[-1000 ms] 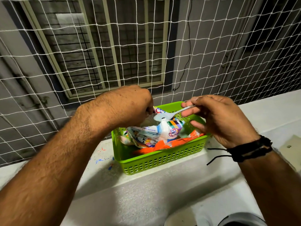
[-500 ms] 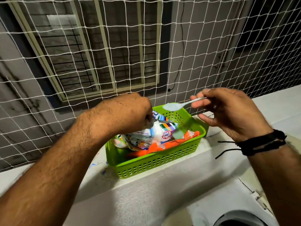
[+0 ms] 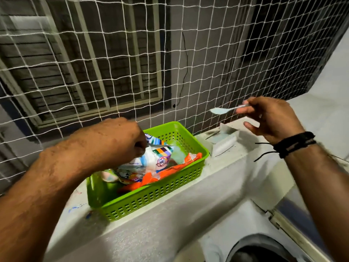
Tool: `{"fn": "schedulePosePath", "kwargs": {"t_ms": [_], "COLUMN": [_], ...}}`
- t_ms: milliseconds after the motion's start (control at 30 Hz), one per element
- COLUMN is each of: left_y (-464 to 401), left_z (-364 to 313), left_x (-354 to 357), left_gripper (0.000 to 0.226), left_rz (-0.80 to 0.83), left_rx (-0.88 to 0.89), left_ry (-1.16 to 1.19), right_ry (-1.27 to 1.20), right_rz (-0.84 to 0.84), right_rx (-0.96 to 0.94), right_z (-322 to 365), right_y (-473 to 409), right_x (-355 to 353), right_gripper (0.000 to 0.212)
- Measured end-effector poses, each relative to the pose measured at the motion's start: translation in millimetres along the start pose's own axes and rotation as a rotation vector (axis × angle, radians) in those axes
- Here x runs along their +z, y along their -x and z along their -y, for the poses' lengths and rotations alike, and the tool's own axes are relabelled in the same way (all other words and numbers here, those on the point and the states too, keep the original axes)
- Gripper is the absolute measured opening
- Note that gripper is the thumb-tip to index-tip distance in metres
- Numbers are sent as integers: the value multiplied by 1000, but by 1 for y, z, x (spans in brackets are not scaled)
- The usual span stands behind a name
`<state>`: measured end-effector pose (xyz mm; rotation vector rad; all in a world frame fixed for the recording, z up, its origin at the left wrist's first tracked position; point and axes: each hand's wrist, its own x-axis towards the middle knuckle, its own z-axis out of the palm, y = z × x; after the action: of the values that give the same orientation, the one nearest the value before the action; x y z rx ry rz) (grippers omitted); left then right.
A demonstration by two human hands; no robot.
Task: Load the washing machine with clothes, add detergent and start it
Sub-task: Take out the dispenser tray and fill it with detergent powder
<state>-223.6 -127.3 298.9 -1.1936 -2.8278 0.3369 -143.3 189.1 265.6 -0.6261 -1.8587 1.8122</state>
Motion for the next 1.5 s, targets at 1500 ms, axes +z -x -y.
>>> {"fn": "schedulePosePath", "kwargs": {"t_ms": [1500], "left_y": [8], "left_z": [10], "left_x": [-11], "left_gripper": [21], "left_rz": [78], "left_rx": [-14], "left_ry": [93], "right_ry": [104], "right_rz": [-176], "right_rx": [-135], "right_z": [-40], "right_y": [2], "right_x": [-11], "right_gripper": [17]}}
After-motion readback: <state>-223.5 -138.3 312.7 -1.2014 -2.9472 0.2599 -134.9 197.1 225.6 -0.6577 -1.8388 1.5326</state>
